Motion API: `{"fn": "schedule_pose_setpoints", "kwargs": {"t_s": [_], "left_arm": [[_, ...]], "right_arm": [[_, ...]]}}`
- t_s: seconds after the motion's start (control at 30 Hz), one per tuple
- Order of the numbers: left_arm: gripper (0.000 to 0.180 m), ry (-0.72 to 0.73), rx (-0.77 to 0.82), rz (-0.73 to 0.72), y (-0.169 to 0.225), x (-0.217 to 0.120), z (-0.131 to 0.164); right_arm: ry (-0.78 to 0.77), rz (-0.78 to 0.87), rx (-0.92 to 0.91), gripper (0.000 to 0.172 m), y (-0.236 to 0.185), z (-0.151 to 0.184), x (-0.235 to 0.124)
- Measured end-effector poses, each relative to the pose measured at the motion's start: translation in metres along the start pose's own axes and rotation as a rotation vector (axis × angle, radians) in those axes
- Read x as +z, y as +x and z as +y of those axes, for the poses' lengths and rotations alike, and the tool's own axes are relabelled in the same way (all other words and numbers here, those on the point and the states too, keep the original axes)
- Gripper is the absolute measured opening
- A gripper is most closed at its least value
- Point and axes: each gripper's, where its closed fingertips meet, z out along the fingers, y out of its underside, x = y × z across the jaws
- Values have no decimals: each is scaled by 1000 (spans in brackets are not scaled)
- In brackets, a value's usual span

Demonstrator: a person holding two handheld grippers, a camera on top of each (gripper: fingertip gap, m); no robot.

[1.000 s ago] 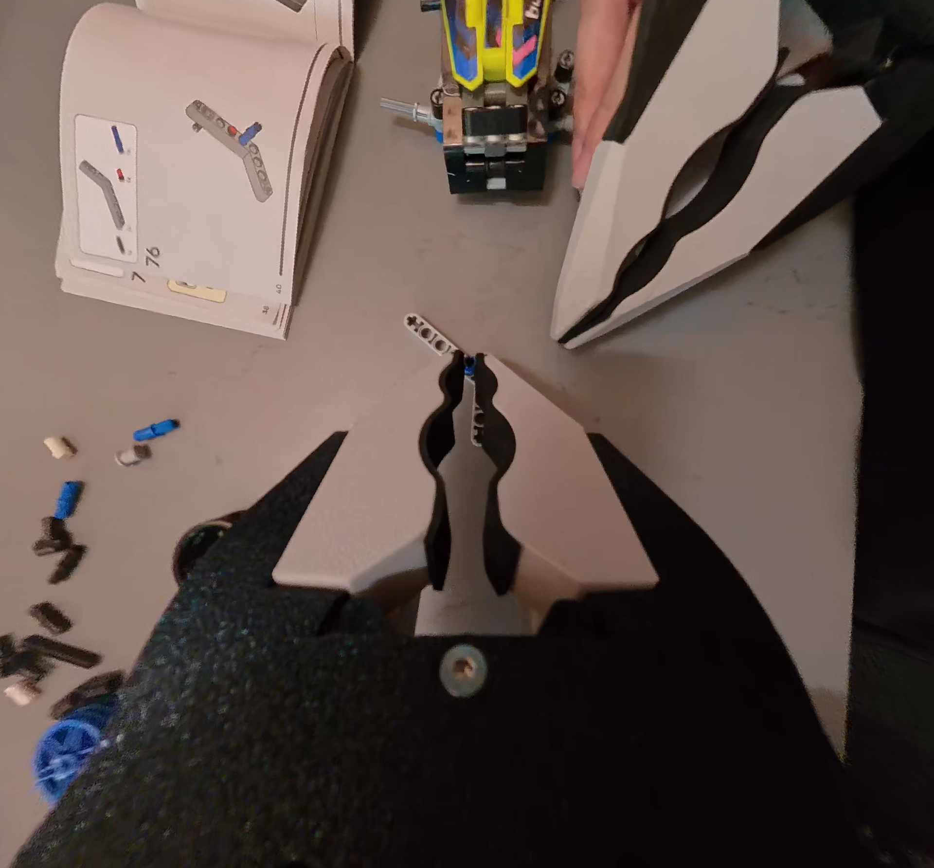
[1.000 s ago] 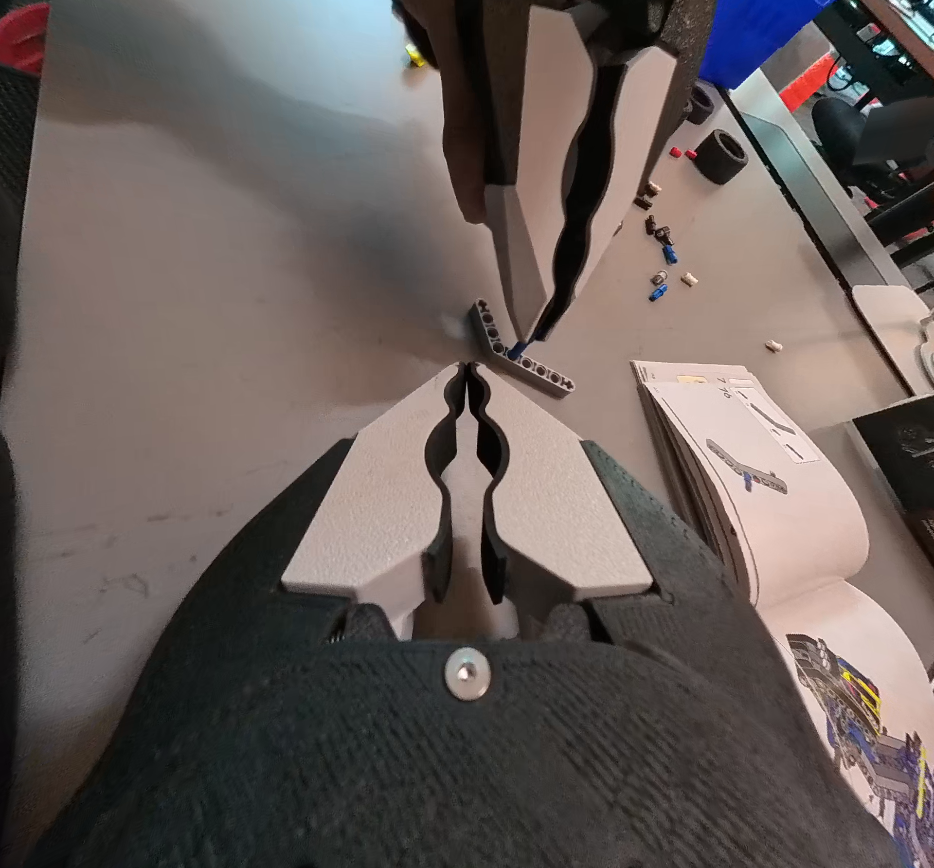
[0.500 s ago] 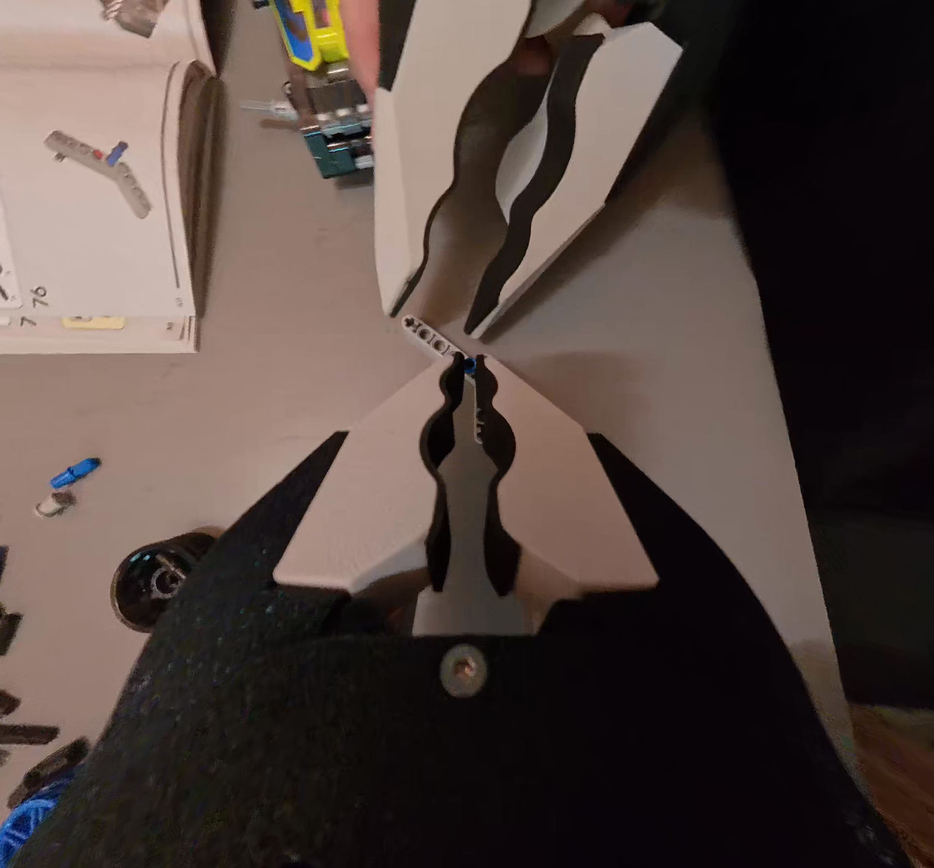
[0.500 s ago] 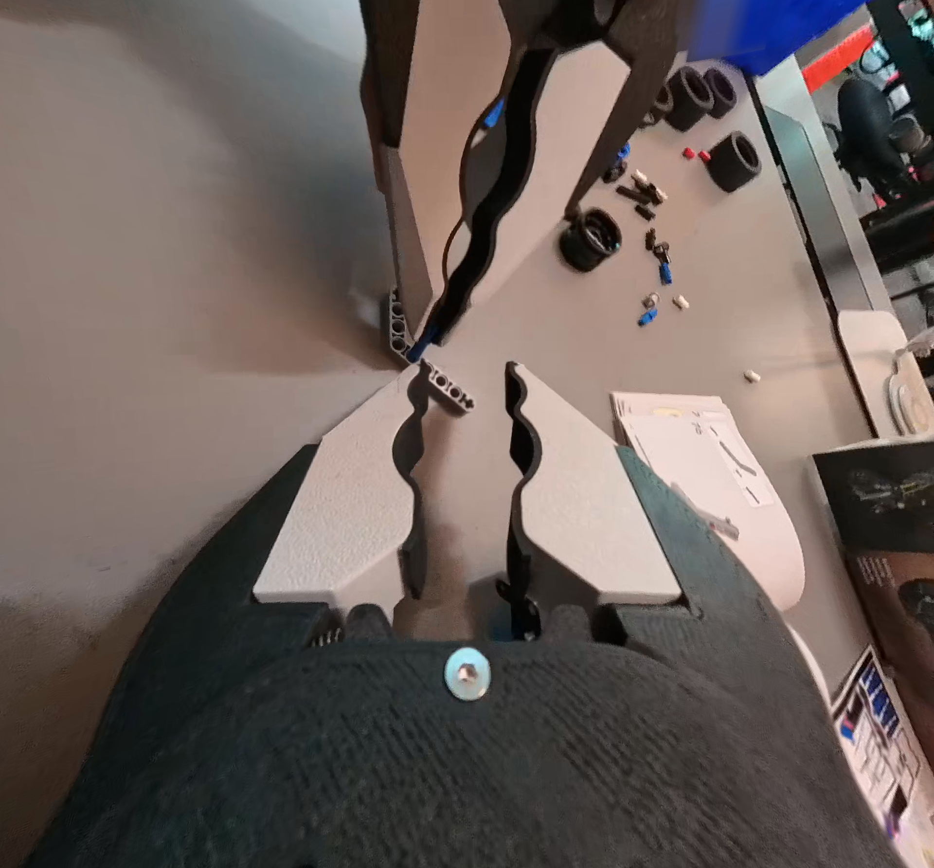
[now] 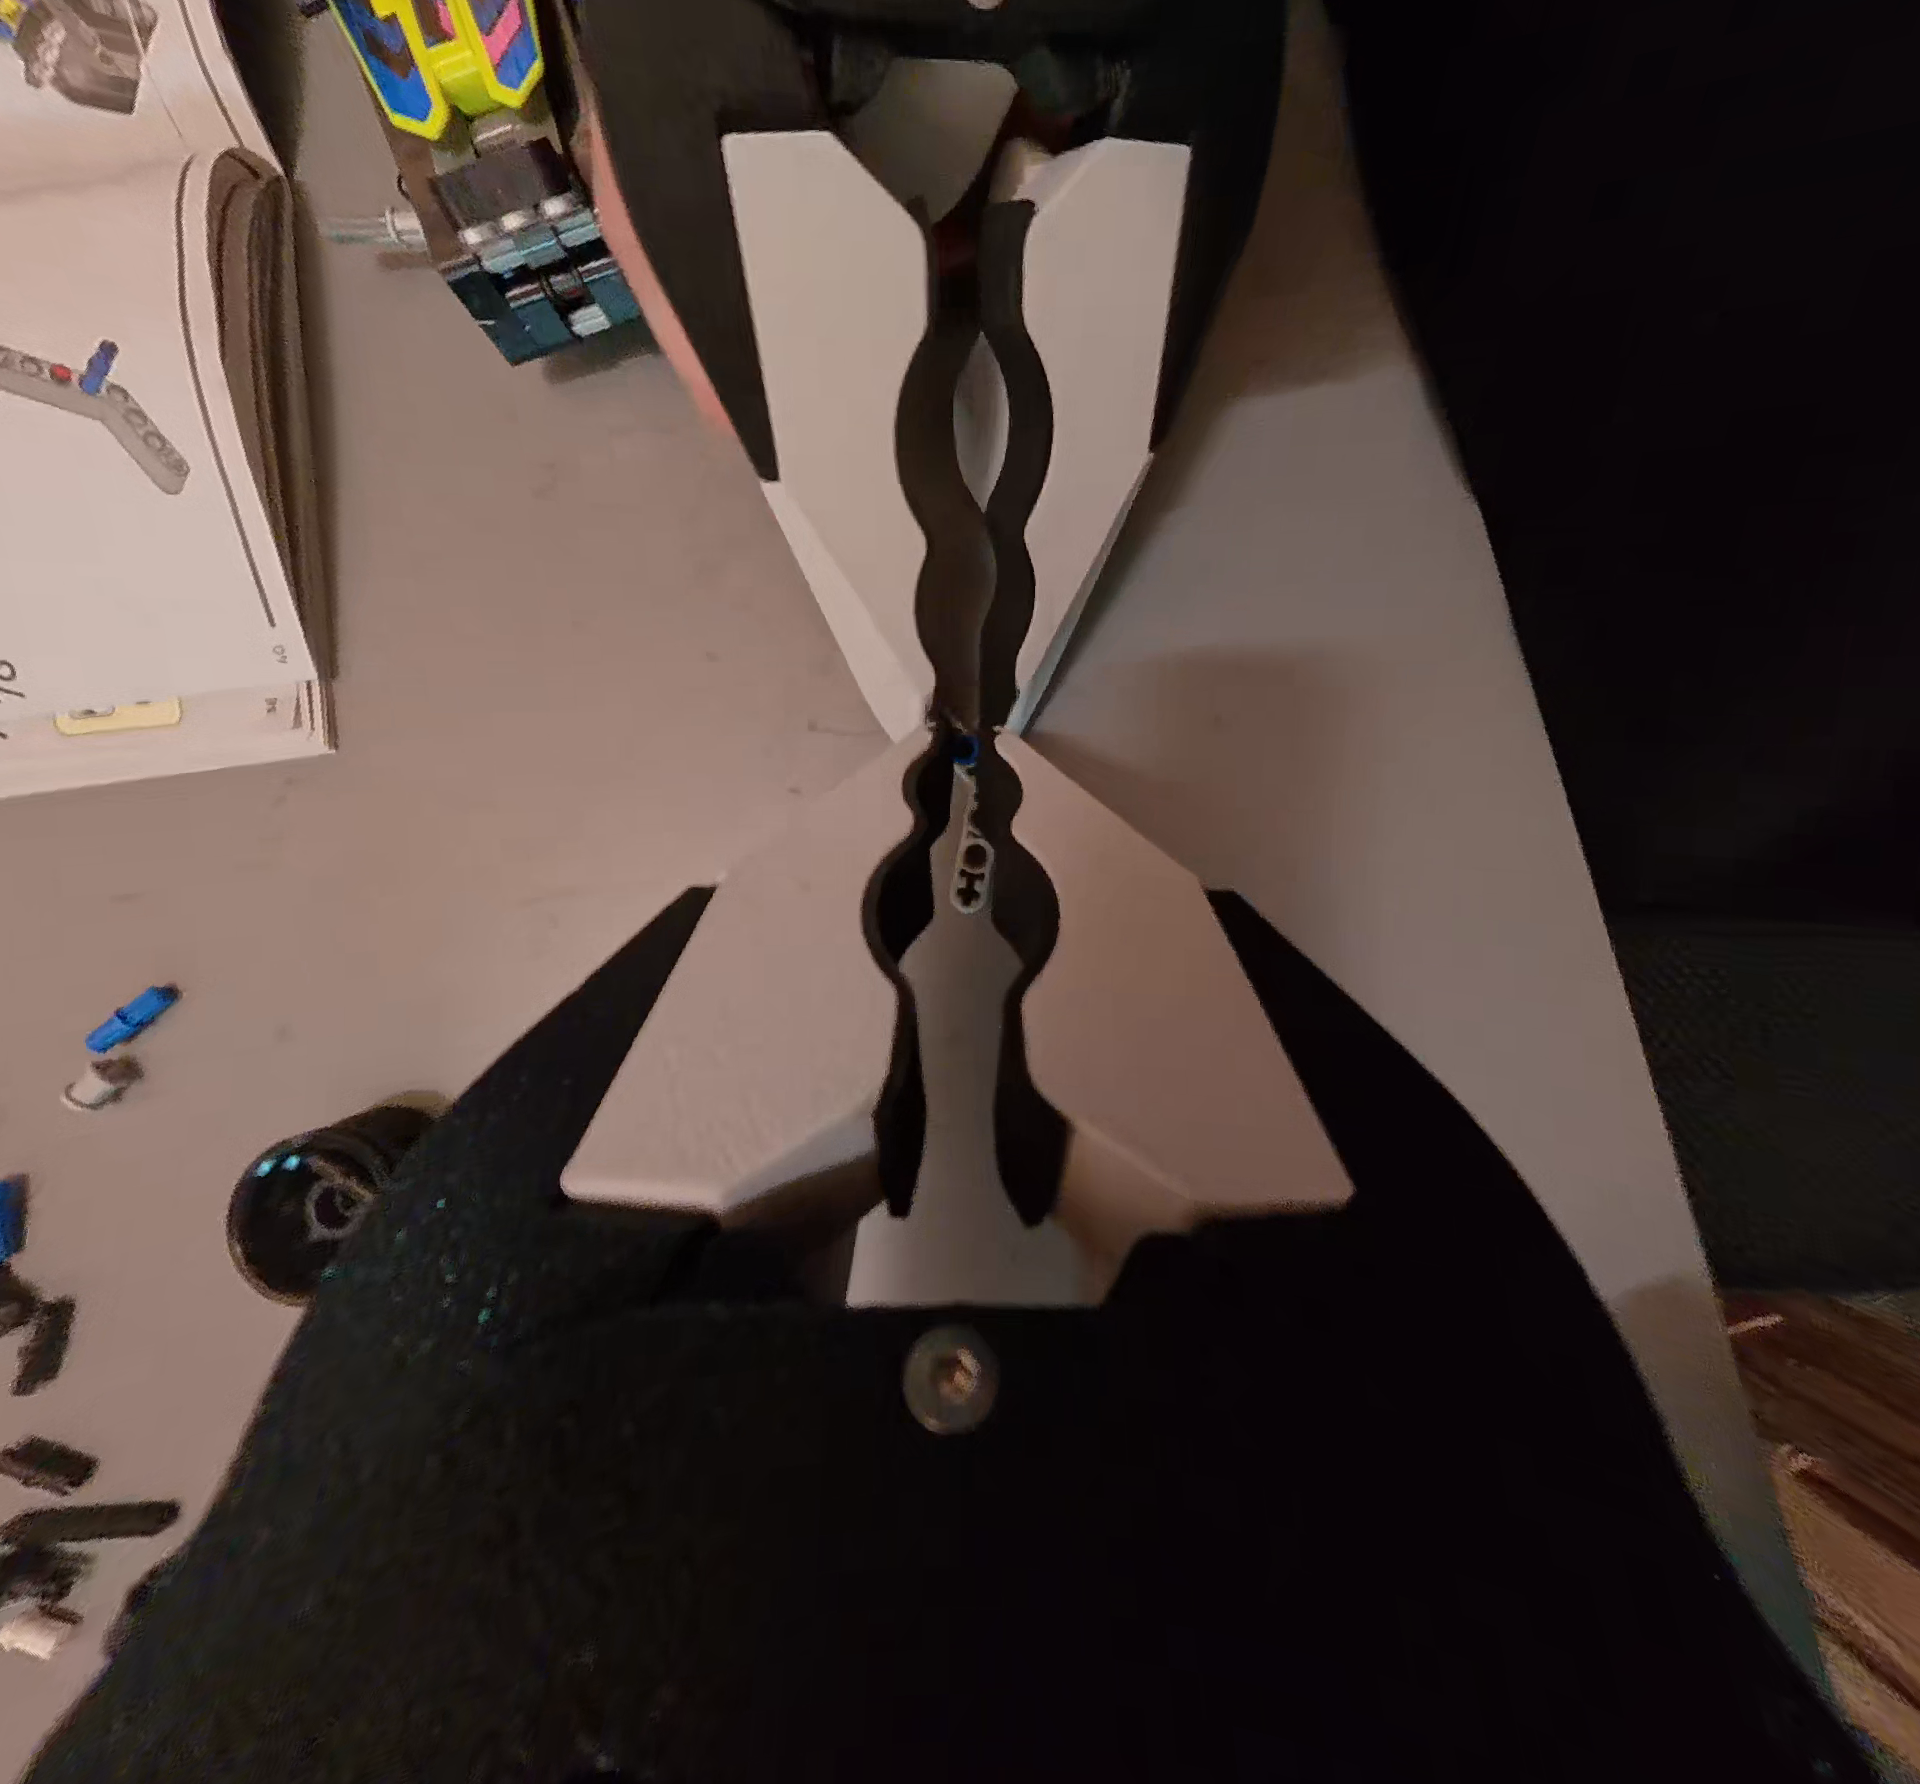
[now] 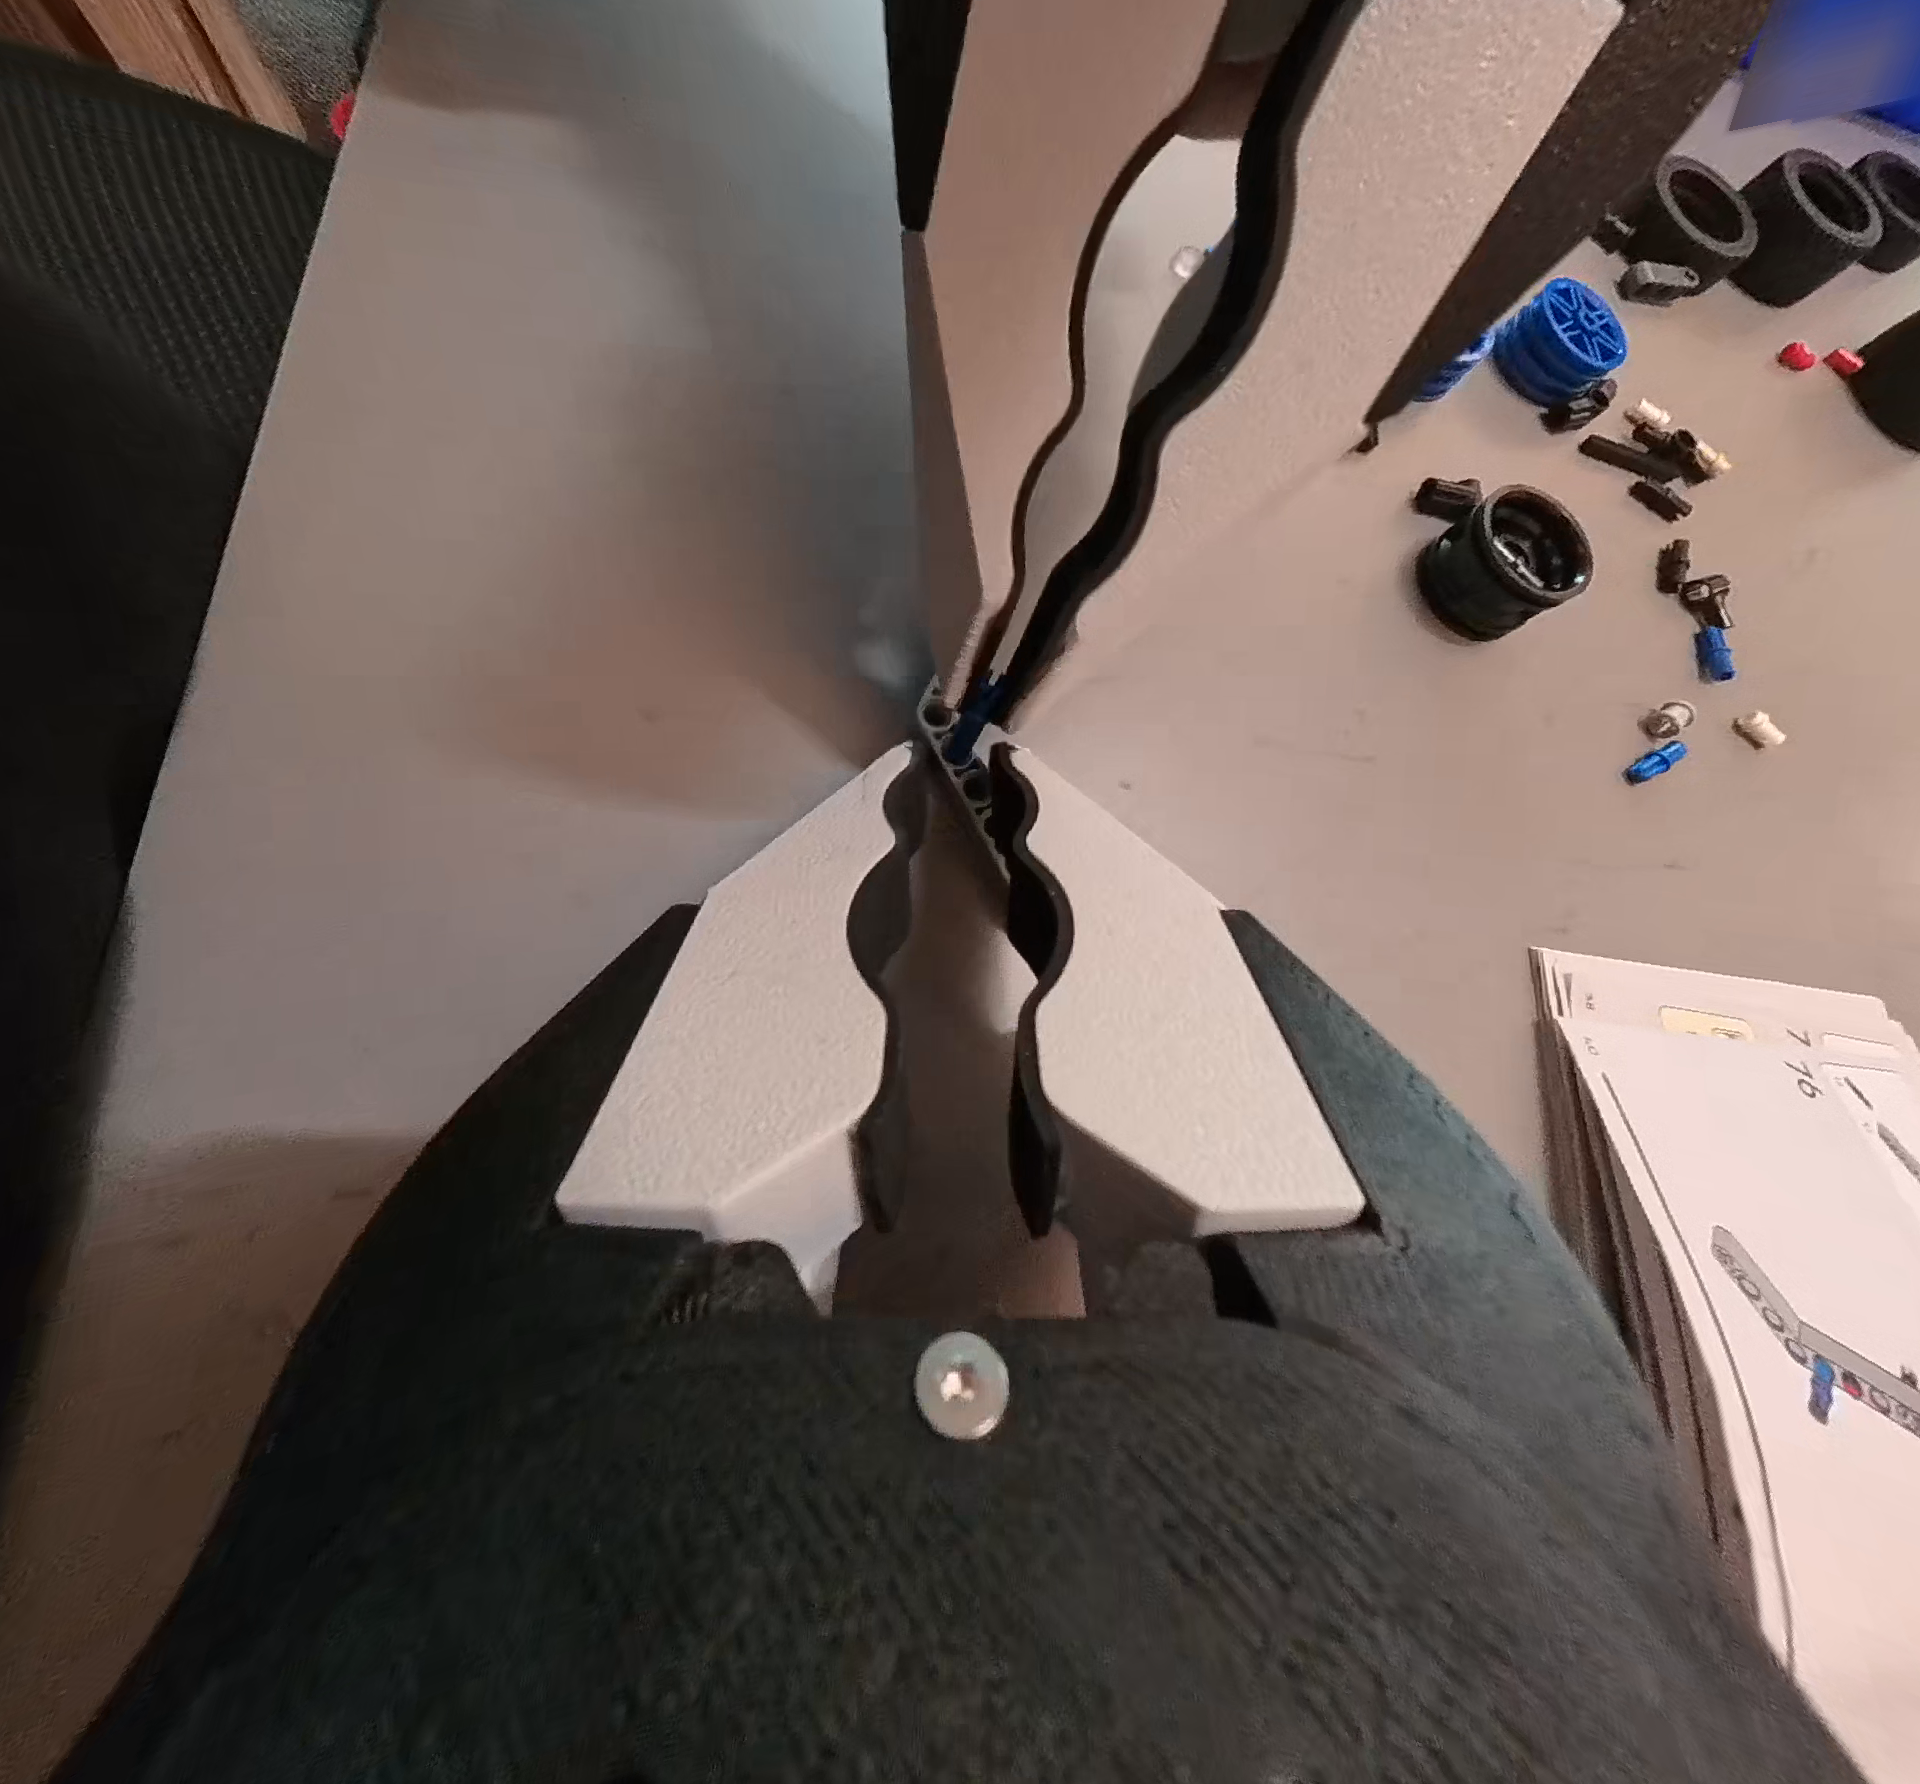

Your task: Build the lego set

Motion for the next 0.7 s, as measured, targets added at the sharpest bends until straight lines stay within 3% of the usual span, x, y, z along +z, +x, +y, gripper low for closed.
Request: {"fn": "schedule_pose_setpoints", "kwargs": {"t_s": [0.27, 0.7], "left_arm": [[1, -127, -103, -73, 1, 1, 0], [1, -190, -205, -207, 0, 2, 0]], "right_arm": [[-9, 9, 27, 8, 0, 1, 0], [-12, 1, 48, 8, 0, 1, 1]]}}
